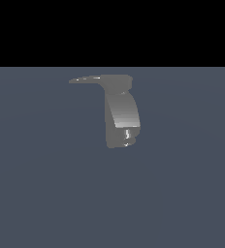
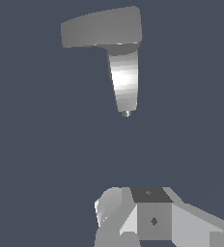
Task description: Turn on the faucet by rotating a designated handle.
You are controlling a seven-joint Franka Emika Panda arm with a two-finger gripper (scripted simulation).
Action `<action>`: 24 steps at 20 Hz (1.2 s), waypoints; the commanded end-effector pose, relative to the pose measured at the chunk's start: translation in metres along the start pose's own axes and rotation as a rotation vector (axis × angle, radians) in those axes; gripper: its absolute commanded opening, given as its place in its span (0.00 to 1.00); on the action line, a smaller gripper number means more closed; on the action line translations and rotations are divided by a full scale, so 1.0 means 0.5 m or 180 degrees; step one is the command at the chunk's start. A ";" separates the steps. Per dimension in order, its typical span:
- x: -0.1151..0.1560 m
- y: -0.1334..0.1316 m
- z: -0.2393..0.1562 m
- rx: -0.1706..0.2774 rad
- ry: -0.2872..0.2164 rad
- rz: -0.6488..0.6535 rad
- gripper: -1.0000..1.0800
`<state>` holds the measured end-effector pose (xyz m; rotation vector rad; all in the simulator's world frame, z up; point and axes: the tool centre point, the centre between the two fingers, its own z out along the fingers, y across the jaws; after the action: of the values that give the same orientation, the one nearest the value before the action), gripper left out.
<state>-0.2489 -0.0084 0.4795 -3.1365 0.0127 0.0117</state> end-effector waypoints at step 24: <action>0.065 -0.114 0.080 0.0008 0.0001 0.0854 0.00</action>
<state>-0.2206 0.0421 0.4444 -3.1123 0.3829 0.0118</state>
